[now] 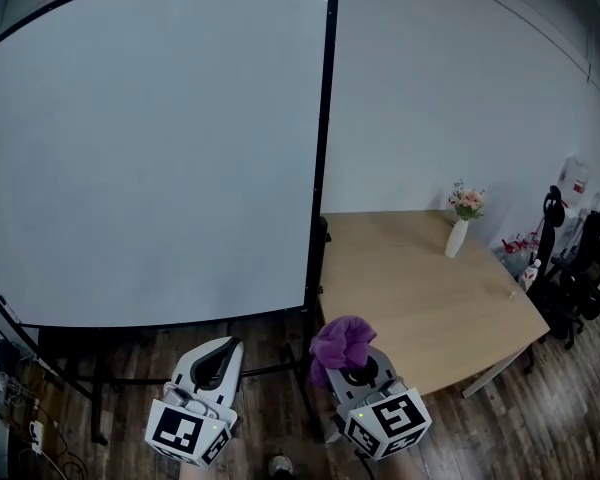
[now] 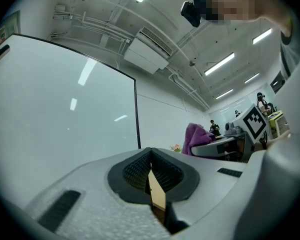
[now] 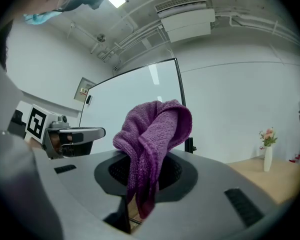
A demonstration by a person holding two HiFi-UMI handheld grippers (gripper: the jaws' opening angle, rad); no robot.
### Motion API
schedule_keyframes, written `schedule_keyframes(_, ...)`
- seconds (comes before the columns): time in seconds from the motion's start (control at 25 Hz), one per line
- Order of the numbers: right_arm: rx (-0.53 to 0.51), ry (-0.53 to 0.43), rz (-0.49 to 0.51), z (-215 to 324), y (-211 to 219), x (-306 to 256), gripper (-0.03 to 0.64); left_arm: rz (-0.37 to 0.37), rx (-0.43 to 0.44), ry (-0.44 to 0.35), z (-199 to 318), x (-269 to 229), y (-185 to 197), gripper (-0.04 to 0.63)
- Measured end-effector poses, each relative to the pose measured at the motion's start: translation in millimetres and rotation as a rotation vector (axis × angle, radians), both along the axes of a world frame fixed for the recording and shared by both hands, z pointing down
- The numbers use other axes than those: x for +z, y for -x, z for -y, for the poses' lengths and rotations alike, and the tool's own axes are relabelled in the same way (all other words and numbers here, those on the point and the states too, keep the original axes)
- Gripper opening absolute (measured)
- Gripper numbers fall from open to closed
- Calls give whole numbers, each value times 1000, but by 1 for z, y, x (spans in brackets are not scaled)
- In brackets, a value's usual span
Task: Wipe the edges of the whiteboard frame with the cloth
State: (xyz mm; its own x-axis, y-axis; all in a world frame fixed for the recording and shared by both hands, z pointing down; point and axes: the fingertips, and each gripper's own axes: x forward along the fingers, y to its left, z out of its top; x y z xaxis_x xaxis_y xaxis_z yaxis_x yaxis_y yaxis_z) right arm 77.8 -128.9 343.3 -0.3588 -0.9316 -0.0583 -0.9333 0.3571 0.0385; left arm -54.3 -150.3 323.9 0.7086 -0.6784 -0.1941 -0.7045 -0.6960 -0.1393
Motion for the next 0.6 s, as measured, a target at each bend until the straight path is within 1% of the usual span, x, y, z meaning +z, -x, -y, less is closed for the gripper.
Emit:
schedule_keyframes(0.12,-16,-3,-7,21,-4,-6,83,9,24,-8,19,-3,-14,16)
schedule_keyframes(0.24,-27,-1,-6,43,-6,-11,83,6,28,-17,40,-8,-23,15)
schedule_keyframes(0.44,-6,-26,-19,79,-15,-23,83,-5,34,-22,78,-17,-37,15)
schedule_keyframes(0.6,3,-29,-30,112,-23,-33,83,-9,57,-27,105,-21,-49,17)
